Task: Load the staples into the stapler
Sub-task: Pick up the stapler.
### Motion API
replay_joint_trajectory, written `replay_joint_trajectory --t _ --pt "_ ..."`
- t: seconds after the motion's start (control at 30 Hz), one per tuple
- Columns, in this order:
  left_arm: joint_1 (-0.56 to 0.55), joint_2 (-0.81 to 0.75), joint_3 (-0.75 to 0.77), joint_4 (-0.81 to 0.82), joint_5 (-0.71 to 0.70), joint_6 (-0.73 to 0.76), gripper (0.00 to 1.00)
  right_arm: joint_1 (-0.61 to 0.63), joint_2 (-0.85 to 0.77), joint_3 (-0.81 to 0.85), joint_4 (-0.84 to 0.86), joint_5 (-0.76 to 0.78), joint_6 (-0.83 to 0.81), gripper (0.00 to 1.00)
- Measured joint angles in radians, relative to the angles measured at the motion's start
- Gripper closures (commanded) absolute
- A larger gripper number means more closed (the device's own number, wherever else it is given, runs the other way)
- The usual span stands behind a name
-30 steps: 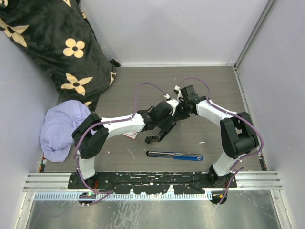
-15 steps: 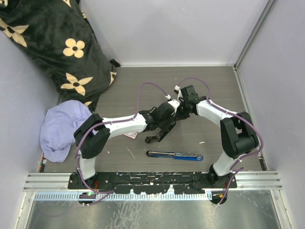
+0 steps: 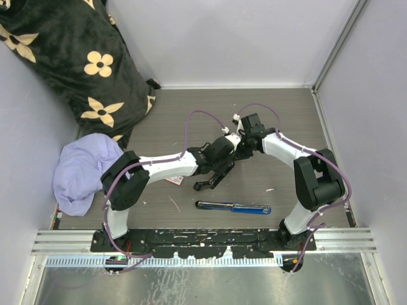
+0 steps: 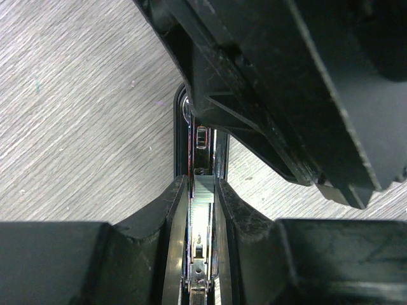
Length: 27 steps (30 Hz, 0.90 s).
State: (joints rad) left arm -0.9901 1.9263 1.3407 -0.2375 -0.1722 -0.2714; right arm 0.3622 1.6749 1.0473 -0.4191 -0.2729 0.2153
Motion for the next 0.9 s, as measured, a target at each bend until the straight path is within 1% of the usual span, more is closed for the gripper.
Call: replay_joint_trajectory --t 0.83,0.9 --pt "-0.011 0.021 0.022 -0.010 -0.034 -0.003 0.77 -0.007 0.005 0.002 -0.002 -0.016 0.000 0.80" --pt "-0.011 0.024 0.029 -0.018 -0.035 -0.004 0.80 -0.009 0.005 0.002 -0.002 -0.020 0.000 0.80"
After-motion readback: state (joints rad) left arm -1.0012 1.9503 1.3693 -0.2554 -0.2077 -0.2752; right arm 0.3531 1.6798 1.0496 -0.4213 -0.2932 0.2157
